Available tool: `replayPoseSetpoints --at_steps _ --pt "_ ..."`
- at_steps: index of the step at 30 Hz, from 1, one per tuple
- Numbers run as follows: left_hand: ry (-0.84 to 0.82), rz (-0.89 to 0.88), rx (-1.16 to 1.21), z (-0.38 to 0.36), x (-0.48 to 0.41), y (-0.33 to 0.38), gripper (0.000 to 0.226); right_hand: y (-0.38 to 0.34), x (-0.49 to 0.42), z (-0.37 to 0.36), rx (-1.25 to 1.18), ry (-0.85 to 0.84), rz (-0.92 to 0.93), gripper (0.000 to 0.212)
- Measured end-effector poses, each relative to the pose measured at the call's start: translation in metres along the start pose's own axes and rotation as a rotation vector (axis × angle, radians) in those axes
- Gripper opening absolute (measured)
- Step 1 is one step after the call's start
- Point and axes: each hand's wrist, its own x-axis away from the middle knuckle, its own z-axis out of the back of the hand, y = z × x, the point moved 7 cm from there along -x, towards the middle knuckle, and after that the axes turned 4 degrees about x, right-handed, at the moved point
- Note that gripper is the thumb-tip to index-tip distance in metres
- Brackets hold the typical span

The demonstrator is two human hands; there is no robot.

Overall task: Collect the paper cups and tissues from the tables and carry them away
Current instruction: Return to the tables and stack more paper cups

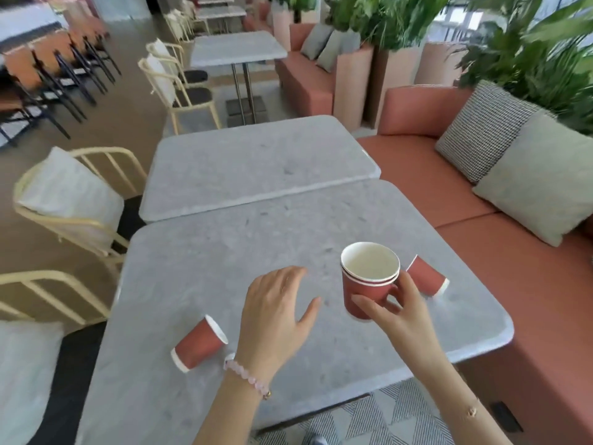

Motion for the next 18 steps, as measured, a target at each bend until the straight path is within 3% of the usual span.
replayPoseSetpoints --at_steps 5,18 --pt "0.055 0.027 -0.022 0.003 -0.008 -0.028 0.033 -0.001 -0.023 -0.027 0.012 -0.044 0.015 0.047" --pt "0.038 0.264 -0.067 0.011 -0.007 -0.068 0.041 -0.005 -0.057 -0.083 0.028 -0.263 0.041 0.055"
